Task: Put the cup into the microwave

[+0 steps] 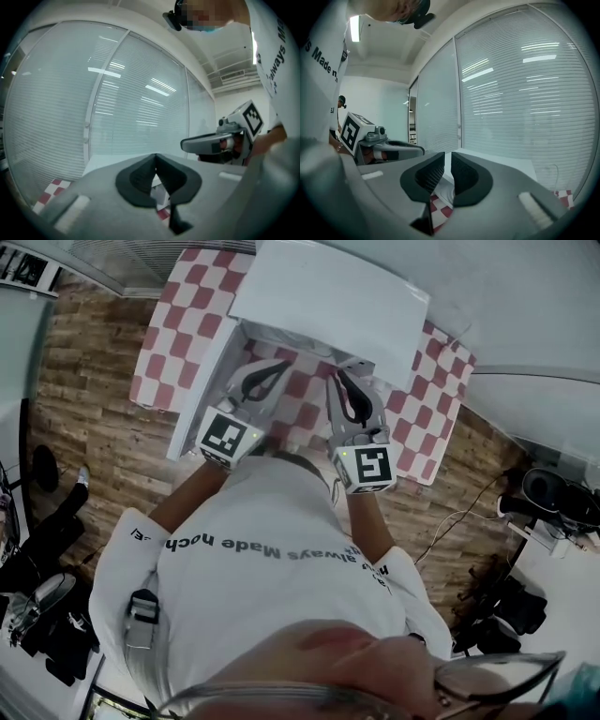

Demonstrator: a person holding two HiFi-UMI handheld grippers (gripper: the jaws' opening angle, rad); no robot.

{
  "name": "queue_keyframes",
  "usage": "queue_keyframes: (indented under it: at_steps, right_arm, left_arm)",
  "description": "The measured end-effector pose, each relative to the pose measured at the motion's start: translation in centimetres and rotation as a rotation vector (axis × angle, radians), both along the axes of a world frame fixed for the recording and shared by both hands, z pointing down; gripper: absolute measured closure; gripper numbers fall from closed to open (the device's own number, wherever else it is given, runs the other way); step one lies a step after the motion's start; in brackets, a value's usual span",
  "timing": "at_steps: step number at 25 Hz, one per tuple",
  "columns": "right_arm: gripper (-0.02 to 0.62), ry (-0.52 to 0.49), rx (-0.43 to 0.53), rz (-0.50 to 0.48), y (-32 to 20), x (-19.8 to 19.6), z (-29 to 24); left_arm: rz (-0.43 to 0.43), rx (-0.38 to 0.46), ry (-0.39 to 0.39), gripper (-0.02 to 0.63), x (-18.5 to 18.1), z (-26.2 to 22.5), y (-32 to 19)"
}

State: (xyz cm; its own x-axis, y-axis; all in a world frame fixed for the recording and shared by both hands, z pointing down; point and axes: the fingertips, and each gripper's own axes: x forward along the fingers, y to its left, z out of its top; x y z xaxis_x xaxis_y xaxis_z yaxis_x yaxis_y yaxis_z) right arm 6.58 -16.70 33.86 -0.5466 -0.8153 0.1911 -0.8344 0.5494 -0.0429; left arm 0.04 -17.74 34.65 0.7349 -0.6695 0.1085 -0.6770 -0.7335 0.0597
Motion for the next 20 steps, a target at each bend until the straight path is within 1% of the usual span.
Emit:
queue_keyframes:
  at_steps: [2, 5, 9, 13, 20]
  right_arm:
    - [0.552, -0.006, 0.02, -0.013, 0.8, -0.1, -1.5]
    - [0.552, -0.01, 0.025, -0.022, 1.9, -0.5, -3.1]
    - [0.558, 0.008, 0.034, -0.021, 2.7, -0.8, -4.6]
    - [0.561, 0.004, 0.043, -0.004, 3.0, -1.0, -5.3]
    - [0.561, 0.006, 0.034, -0.006, 3.4, -1.0, -5.2]
  left_arm:
    - [0.0, 0.01, 0.008, 0.603, -0.2, -1.1, 0.5]
    - [0.002, 0.028, 0.013, 0.603, -0.5, -2.6, 1.2]
    - [0.001, 0.052, 0.046, 0.603, -0.5, -4.5, 1.9]
    - [0.01, 0.059, 0.056, 0.603, -0.5, -5.2, 2.6]
    - [0.017, 0.057, 0.06, 0.603, -0.7, -5.2, 3.2]
